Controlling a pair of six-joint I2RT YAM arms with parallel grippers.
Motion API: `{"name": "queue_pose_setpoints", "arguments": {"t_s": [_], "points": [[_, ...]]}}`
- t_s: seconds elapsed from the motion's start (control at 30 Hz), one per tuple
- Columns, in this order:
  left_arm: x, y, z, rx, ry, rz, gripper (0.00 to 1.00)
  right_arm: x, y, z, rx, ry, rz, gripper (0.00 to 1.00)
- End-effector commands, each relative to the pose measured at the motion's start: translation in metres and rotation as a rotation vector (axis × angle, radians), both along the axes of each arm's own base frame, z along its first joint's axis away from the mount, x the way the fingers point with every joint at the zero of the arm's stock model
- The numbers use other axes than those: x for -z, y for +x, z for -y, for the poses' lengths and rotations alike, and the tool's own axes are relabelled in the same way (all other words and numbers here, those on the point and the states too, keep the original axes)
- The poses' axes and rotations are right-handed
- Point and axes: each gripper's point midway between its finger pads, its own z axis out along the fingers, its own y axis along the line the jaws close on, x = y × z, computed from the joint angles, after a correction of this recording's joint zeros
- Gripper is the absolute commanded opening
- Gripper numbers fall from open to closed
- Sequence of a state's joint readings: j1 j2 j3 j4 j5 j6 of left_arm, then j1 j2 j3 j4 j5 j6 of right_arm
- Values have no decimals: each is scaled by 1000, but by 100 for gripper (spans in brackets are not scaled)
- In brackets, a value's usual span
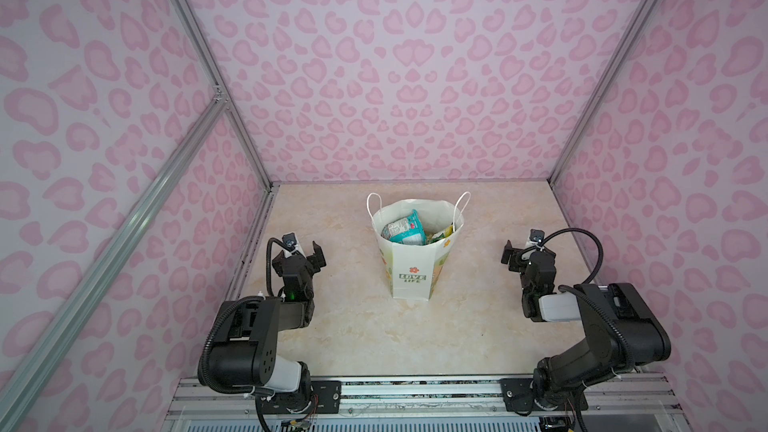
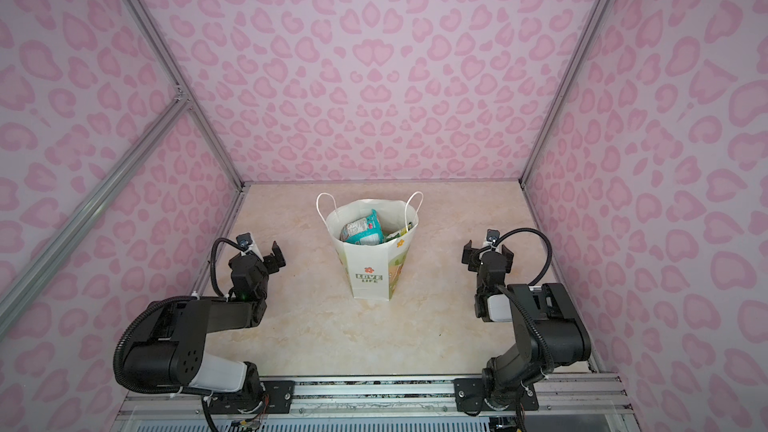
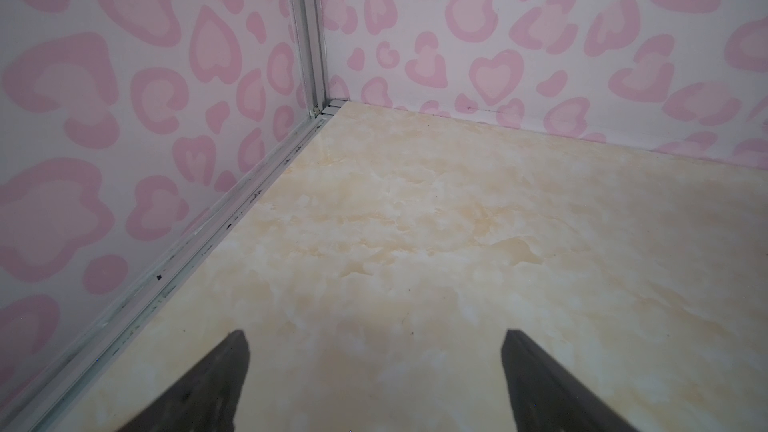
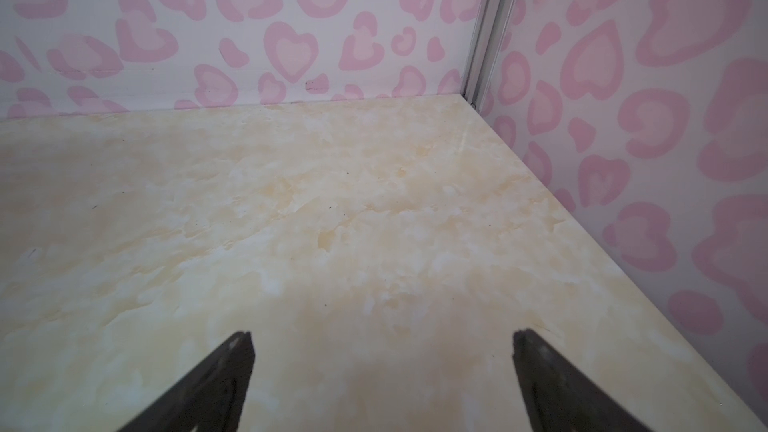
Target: Place the snacks into the paper bag
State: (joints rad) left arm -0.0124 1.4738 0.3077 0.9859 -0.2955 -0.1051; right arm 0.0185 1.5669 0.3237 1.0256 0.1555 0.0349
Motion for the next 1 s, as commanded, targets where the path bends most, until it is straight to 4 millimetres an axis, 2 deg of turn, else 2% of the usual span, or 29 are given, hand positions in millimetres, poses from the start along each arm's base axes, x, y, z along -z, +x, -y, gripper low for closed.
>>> {"name": "queue_pose_setpoints", "arguments": {"t_s": [0.0, 0.97], "points": [[-9, 2, 0, 2, 3, 36, 97, -6, 1, -4, -2, -11, 27, 99], [-9, 3, 2, 7, 13, 29, 97, -6, 1, -4, 3, -22, 23, 99]]}}
